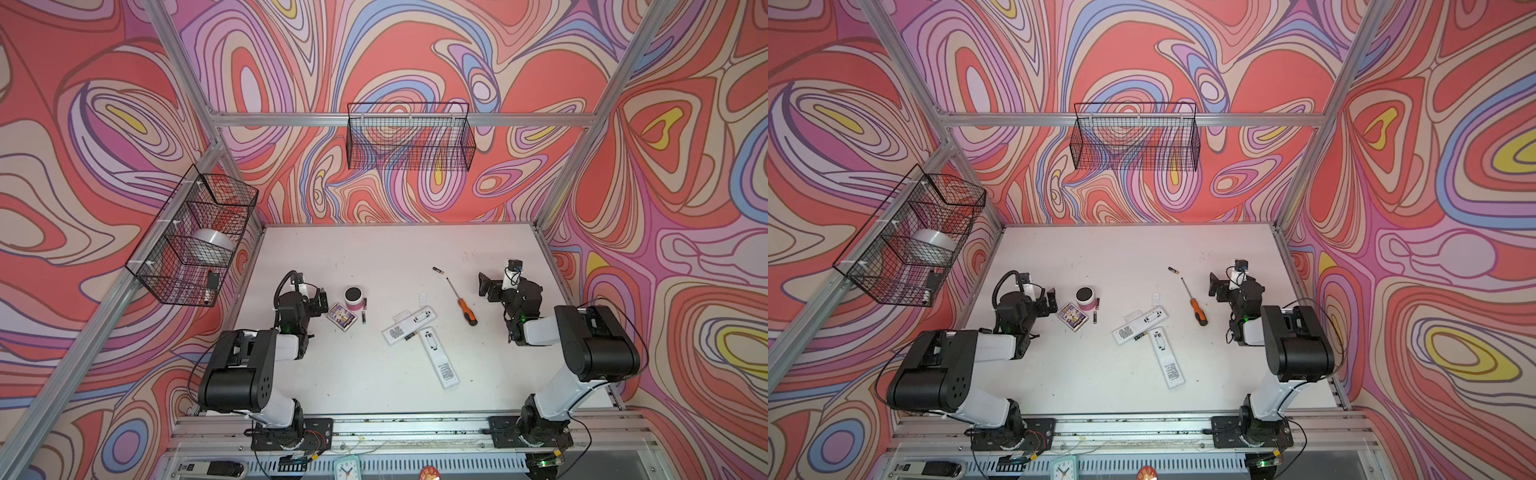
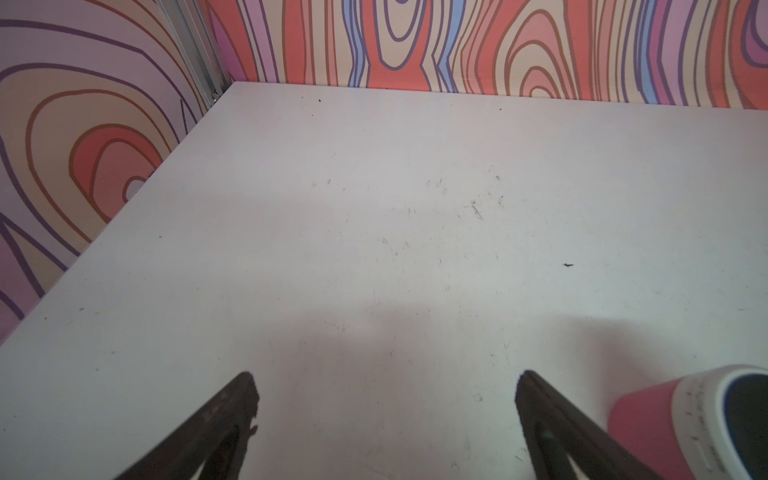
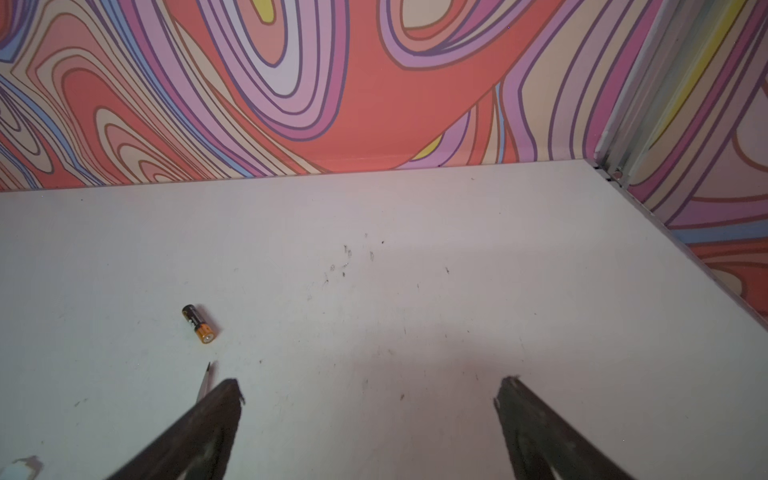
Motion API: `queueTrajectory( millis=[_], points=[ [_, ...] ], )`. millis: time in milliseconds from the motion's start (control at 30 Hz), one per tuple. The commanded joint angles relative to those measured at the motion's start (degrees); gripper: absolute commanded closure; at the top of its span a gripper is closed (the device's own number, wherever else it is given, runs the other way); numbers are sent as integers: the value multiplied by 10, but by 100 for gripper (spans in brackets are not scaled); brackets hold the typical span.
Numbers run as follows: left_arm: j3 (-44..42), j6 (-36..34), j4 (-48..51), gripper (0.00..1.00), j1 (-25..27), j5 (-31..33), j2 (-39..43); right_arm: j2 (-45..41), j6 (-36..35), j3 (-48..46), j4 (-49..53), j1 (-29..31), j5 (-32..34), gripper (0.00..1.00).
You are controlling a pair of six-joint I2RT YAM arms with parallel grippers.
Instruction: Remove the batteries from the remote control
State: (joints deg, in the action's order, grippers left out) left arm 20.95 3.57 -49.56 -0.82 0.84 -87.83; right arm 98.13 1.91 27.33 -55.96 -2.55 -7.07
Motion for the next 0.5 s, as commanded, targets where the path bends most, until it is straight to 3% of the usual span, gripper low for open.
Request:
queueTrajectory(
  millis=[0,467],
  points=[
    [2,-10,-12,0,-3,-8,0,-3,-7,-5,12,0,20,2],
    [0,-11,-19,0,-3,-9,-1,-3,-8,-5,14,1,22,2]
  ],
)
